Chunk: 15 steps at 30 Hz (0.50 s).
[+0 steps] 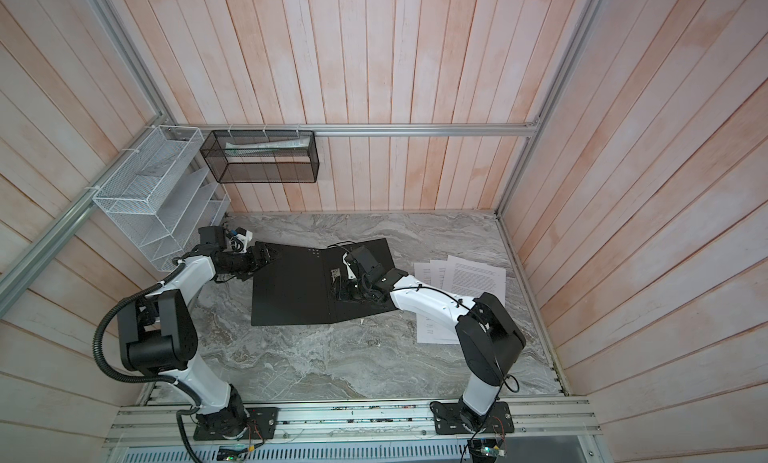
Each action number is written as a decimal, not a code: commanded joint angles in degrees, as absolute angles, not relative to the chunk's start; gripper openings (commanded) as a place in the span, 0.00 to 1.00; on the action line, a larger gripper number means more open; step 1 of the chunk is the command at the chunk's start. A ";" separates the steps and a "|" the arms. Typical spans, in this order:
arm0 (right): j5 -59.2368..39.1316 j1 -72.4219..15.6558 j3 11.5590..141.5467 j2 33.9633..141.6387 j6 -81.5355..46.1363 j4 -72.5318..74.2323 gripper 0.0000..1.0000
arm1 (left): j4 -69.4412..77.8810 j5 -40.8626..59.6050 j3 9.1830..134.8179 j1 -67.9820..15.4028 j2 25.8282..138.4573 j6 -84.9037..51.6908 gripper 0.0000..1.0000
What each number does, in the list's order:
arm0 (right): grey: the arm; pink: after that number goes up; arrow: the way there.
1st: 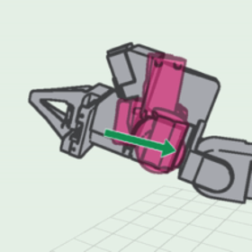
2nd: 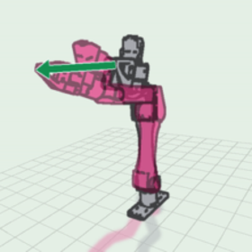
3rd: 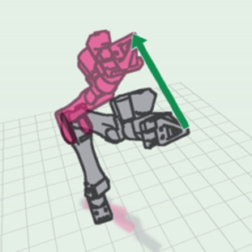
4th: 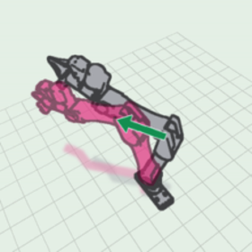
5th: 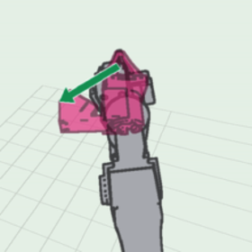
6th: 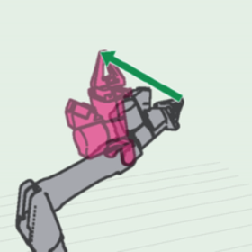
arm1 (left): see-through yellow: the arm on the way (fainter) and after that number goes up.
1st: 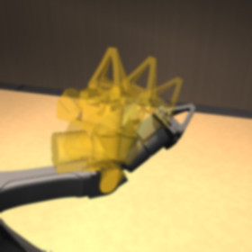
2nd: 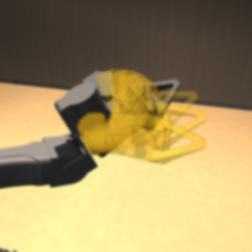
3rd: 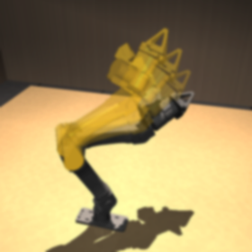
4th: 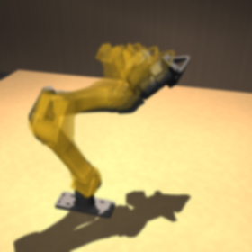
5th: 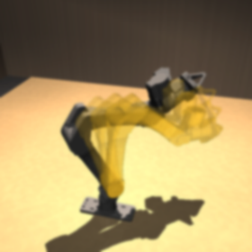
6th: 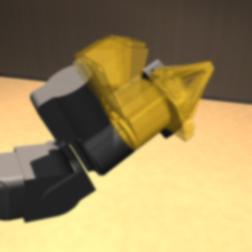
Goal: Put the files into the folder
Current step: 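Move both grippers over the metal clip on the open black folder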
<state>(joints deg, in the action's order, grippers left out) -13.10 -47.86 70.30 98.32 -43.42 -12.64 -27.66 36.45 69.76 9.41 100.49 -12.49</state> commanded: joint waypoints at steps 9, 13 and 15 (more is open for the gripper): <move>-7.12 -46.63 69.04 98.87 -42.54 -15.97 0.48 | -30.05 23.15 75.61 1.64 103.57 -7.91 1.00; -5.82 -45.08 68.23 99.30 -42.21 -16.26 0.47 | -36.19 13.26 77.62 1.67 102.76 -6.03 1.00; -5.53 -44.27 67.99 99.74 -41.86 -16.41 0.46 | -37.26 10.68 76.99 1.66 100.55 -4.78 1.00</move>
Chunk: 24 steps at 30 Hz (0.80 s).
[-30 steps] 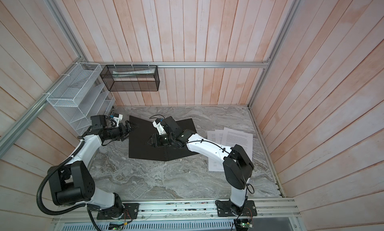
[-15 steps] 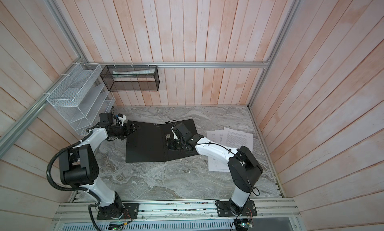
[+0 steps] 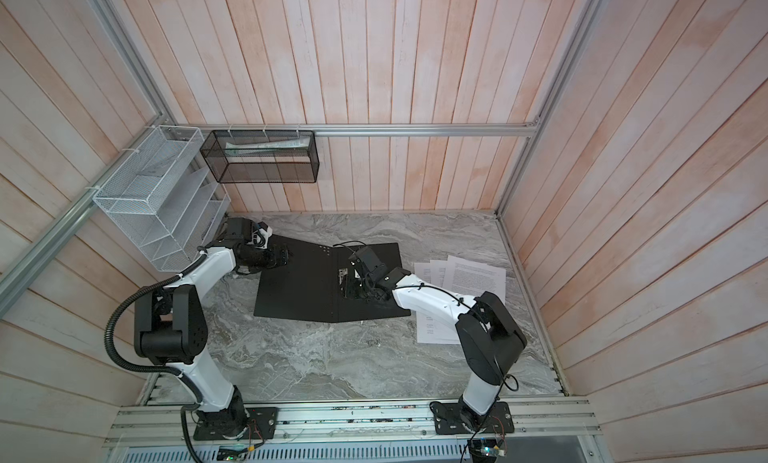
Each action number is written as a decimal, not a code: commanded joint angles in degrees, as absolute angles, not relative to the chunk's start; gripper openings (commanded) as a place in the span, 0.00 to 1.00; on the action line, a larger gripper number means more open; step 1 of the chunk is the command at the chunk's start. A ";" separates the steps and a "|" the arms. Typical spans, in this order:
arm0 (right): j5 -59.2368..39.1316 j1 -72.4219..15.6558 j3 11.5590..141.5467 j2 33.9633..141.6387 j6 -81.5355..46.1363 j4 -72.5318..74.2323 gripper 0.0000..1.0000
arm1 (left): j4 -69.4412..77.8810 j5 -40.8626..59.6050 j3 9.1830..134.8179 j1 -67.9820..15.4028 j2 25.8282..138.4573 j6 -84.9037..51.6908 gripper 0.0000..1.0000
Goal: Put the files into the folder
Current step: 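Move both grippers over the metal clip on the open black folder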
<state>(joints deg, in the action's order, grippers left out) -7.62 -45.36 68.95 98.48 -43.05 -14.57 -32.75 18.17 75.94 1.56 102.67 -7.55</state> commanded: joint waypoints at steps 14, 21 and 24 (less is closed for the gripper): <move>-6.85 -43.32 70.89 103.00 -35.67 -18.75 0.39 | -42.06 21.82 76.74 1.25 87.43 -1.57 0.99; -6.72 -43.32 74.90 104.47 -31.72 -22.85 0.35 | -35.82 44.22 72.26 0.92 92.36 -1.43 0.92; -6.40 -43.32 77.15 105.65 -30.53 -24.47 0.33 | -30.05 50.43 69.27 0.89 95.58 -3.66 0.88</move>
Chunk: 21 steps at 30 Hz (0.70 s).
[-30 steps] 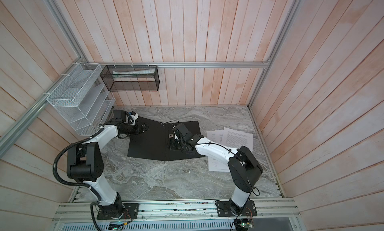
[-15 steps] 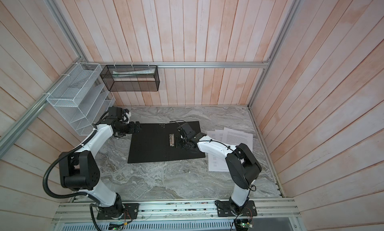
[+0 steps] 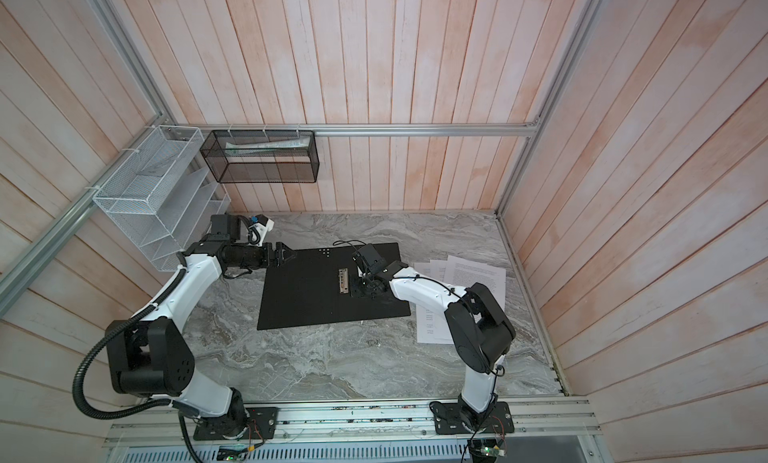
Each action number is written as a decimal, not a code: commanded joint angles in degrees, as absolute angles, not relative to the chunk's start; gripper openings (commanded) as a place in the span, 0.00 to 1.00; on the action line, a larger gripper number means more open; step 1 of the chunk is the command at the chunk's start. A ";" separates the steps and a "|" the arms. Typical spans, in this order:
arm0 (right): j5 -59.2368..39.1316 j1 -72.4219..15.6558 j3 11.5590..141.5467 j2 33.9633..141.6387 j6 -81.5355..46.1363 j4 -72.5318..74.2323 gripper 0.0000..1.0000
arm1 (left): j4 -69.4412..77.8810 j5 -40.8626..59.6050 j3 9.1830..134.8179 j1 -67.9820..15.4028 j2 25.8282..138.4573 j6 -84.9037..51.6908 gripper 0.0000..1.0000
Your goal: Put the files into the folder
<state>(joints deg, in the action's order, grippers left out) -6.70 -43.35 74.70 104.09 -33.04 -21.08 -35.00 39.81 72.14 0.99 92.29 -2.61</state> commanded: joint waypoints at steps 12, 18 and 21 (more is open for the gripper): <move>-3.87 -43.40 79.15 108.13 -29.19 -25.23 0.30 | -25.23 64.37 69.04 0.70 109.76 -2.92 0.37; -2.03 -43.56 81.80 110.48 -28.41 -26.18 0.28 | -25.37 49.58 67.05 -2.50 107.83 0.57 0.40; -1.78 -43.67 83.76 111.75 -27.77 -27.14 0.25 | -25.58 46.53 66.16 -4.78 106.69 2.14 0.48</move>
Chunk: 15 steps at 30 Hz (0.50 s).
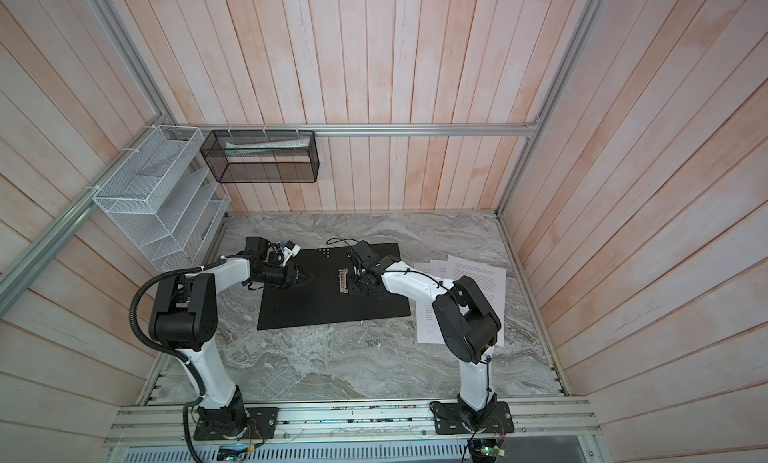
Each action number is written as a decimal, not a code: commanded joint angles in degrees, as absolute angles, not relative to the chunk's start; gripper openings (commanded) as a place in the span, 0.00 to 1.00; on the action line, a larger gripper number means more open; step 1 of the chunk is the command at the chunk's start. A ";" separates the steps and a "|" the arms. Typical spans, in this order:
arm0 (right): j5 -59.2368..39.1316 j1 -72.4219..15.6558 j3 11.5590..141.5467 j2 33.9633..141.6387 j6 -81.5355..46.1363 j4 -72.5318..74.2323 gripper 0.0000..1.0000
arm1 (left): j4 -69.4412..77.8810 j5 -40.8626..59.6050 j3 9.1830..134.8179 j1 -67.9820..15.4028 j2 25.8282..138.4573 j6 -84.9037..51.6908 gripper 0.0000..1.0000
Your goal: Put the files into the folder
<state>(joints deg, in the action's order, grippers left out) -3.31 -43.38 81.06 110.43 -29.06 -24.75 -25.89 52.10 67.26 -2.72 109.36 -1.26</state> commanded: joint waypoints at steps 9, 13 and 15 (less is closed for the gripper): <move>-4.57 -43.84 88.88 115.67 -26.59 -28.37 0.22 | -25.47 49.10 68.28 -6.08 111.53 -0.14 0.49; -4.44 -44.25 90.74 118.10 -26.04 -29.09 0.21 | -24.66 45.31 68.59 -6.67 111.93 -1.66 0.46; -4.13 -44.37 91.42 119.18 -25.93 -29.18 0.20 | -24.48 41.59 68.72 -7.08 111.24 -2.37 0.41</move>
